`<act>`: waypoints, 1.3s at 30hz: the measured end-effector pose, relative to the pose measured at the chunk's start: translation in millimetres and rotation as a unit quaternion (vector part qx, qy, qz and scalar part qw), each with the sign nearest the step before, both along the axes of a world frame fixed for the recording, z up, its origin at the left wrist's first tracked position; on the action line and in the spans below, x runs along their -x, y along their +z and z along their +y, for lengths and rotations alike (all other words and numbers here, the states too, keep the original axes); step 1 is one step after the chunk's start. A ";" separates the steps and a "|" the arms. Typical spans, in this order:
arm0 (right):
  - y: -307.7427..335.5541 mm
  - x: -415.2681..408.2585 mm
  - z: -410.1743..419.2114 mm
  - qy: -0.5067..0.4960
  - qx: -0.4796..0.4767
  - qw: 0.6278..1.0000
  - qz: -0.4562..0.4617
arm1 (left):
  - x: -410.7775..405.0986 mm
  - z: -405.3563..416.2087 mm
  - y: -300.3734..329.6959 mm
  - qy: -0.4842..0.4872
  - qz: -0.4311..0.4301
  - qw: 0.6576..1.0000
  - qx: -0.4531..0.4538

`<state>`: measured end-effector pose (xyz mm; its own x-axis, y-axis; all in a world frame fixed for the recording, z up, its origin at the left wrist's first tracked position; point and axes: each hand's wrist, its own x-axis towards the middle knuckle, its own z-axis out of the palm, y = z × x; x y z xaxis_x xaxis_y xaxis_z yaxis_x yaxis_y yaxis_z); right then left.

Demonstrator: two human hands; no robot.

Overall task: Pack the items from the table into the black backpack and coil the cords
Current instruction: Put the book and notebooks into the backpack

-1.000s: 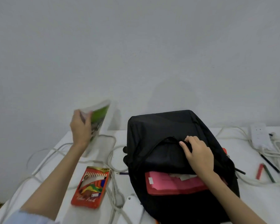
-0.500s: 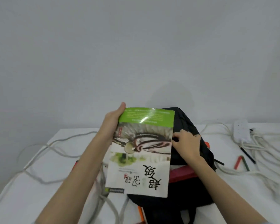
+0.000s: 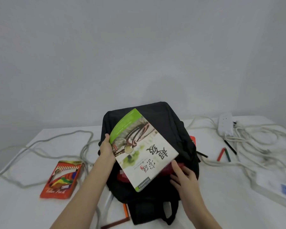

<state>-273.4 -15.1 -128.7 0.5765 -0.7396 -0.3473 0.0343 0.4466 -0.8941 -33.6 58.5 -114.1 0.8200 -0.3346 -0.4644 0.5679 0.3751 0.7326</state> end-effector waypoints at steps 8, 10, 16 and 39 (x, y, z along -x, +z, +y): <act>7.1 -24.5 3.3 0.050 -0.037 0.997 -0.045 | 27.6 -2.4 -9.9 0.051 -0.049 0.996 -0.047; 5.9 -25.5 0.5 0.019 -0.078 0.995 -0.063 | 36.3 -2.2 -11.8 0.028 -0.137 0.984 -0.107; 3.2 -15.4 -10.4 0.014 -0.155 0.973 -0.171 | 74.1 33.9 -18.6 -0.098 -0.373 0.908 -0.163; 25.6 56.3 -71.3 0.157 -0.173 0.963 -0.134 | 15.6 0.1 -1.1 -0.181 -0.779 0.234 -0.553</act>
<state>-329.7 -86.4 -103.1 0.8558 -0.3809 -0.3499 0.0576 0.7425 -0.6674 -49.2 58.6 -115.3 0.2936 -0.8947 0.3367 -0.8631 -0.3996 -0.3090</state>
